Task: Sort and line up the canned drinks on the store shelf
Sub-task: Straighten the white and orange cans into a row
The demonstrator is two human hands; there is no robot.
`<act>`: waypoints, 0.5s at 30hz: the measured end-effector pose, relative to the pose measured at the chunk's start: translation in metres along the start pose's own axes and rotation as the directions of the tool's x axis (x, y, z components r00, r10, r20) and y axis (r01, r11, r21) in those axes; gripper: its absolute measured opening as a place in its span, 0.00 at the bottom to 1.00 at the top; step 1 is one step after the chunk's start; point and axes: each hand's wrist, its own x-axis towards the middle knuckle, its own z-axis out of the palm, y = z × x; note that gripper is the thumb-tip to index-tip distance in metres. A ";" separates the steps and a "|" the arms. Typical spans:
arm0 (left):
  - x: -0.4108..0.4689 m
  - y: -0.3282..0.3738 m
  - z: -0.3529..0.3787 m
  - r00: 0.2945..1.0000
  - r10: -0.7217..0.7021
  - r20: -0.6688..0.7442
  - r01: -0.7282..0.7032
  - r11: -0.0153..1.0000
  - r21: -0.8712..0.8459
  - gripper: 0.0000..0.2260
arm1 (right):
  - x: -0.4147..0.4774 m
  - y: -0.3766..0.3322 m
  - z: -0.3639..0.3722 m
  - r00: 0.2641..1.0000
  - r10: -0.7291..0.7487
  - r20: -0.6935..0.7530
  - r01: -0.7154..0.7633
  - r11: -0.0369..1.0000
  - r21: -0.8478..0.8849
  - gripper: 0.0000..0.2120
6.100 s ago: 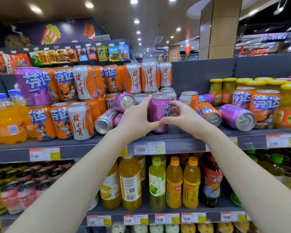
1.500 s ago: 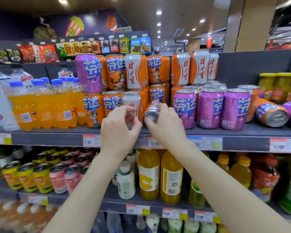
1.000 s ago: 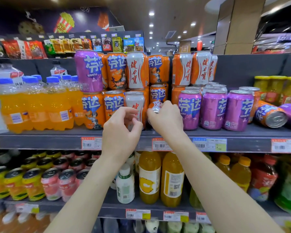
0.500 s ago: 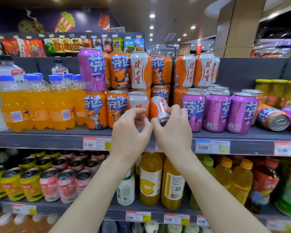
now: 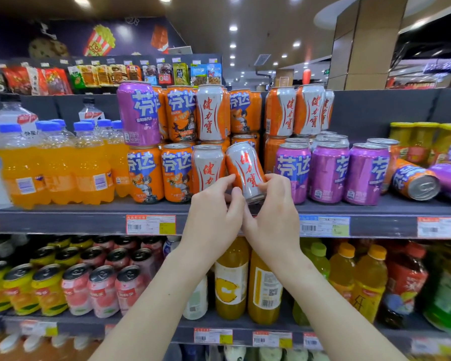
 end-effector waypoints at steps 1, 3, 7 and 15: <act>0.001 0.001 0.002 1.000 0.003 0.006 -0.003 1.000 0.002 0.18 | 0.001 0.001 -0.001 1.000 0.014 0.008 -0.014 1.000 0.002 0.21; 0.001 0.003 0.005 0.999 0.027 0.032 -0.028 0.999 0.044 0.17 | 0.005 0.003 -0.004 0.999 0.038 0.017 -0.037 0.999 -0.013 0.21; -0.001 0.006 0.006 0.997 0.036 0.061 -0.043 0.993 0.113 0.17 | 0.005 0.006 -0.003 0.999 0.032 0.003 -0.032 0.999 -0.008 0.21; -0.005 0.002 0.012 0.998 0.028 0.061 -0.036 0.992 0.119 0.17 | 0.003 0.007 -0.006 0.995 0.079 -0.053 -0.072 0.989 0.131 0.19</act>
